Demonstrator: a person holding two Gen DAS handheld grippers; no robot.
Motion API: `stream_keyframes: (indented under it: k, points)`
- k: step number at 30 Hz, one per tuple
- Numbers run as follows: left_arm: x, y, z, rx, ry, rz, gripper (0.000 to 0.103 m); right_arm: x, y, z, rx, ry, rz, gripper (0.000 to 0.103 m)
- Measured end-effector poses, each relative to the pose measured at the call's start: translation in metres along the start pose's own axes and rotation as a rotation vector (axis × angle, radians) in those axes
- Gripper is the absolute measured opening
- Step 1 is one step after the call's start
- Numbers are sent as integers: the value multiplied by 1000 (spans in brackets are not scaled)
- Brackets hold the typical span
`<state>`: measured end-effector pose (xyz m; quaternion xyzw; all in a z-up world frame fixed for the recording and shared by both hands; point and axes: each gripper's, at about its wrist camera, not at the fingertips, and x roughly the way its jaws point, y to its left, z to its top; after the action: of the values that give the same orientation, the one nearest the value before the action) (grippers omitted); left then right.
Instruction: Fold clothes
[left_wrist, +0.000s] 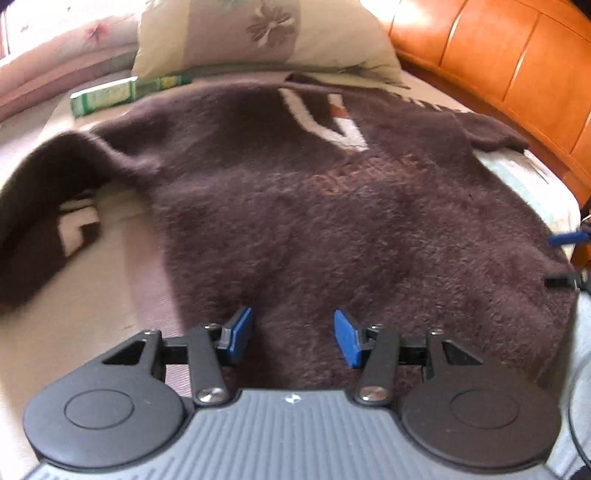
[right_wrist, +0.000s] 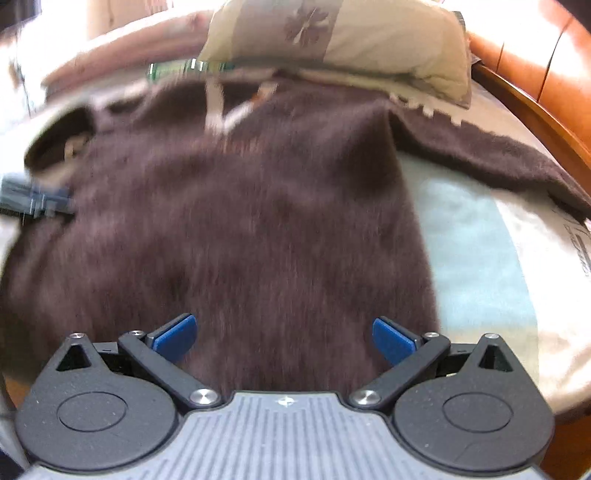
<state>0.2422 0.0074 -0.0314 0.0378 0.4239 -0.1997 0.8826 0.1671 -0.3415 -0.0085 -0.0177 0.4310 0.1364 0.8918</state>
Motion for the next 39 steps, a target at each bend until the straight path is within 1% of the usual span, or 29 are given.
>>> stream_keyframes:
  k: [2, 3, 4, 6, 8, 10, 11, 12, 13, 14, 15, 17, 18, 19, 20, 21, 22, 23, 25, 27, 28, 29, 30, 31, 32, 34, 36, 37, 39]
  points:
    - [-1, 2, 14, 4, -10, -5, 66, 8, -2, 24, 29, -41, 41, 103]
    - [-1, 2, 21, 5, -18, -13, 69, 17, 0, 41, 29, -67, 58, 103]
    - [5, 2, 32, 4, -43, -45, 75, 25, 3, 56, 15, -93, 68, 103]
    - [19, 2, 52, 3, -87, -108, 76, 48, 8, 82, -3, -124, 96, 103]
    - [42, 6, 66, -6, -90, -150, 76, 75, 9, 108, -12, -145, 121, 103]
    - [67, 17, 70, -20, -56, -132, 76, 103, 3, 121, 0, -122, 94, 103]
    - [80, 23, 66, -10, -39, -86, 75, 116, -5, 123, 7, -93, 65, 103]
    - [84, 30, 60, 3, -43, -51, 75, 127, -15, 122, 17, -58, 22, 103]
    - [81, 39, 53, 13, -70, -52, 75, 132, -24, 118, 20, -45, -10, 103]
    - [76, 49, 46, 10, -90, -62, 75, 128, -31, 112, 13, -68, -10, 103]
    - [72, 55, 44, -1, -89, -49, 75, 122, -37, 108, 17, -70, -12, 103]
    - [66, 66, 41, -24, -86, -27, 76, 114, -38, 101, 21, -45, -46, 103]
    - [64, 68, 44, -37, -73, -31, 76, 109, -34, 100, 16, -33, -59, 103]
    - [63, 66, 51, -40, -64, -46, 78, 105, -28, 101, 10, -23, -83, 103]
    - [63, 65, 56, -37, -58, -63, 86, 102, -19, 104, 8, -15, -115, 103]
    - [61, 61, 60, -10, -70, -85, 90, 99, -11, 108, 7, -11, -138, 103]
    - [60, 57, 63, 16, -84, -105, 92, 96, -5, 111, 9, -27, -128, 103]
    - [61, 54, 63, 38, -98, -112, 92, 93, 5, 115, 5, -56, -106, 103]
    - [67, 52, 57, 51, -86, -105, 92, 99, 20, 119, -24, -69, -91, 103]
    - [72, 53, 47, 82, -69, -88, 92, 116, 28, 118, -32, -18, -108, 103]
    - [73, 53, 43, 95, -63, -82, 93, 127, 29, 113, -16, 29, -114, 103]
    - [70, 53, 40, 100, -66, -86, 93, 135, 26, 106, 16, 45, -117, 103]
    - [70, 54, 39, 99, -67, -93, 94, 132, 23, 97, 54, -7, -108, 103]
    - [70, 55, 39, 97, -67, -100, 96, 127, 21, 91, 88, -28, -100, 103]
    - [70, 55, 38, 95, -68, -107, 97, 122, 19, 85, 118, -44, -92, 103]
    - [70, 56, 37, 92, -72, -116, 99, 108, 14, 78, 155, -45, -75, 103]
    - [70, 54, 36, 96, -74, -109, 99, 94, 9, 71, 194, -48, -57, 103]
    - [69, 53, 36, 100, -74, -102, 99, 87, 3, 69, 222, -61, -50, 103]
    - [67, 50, 37, 104, -75, -93, 99, 69, -15, 65, 285, -124, -63, 103]
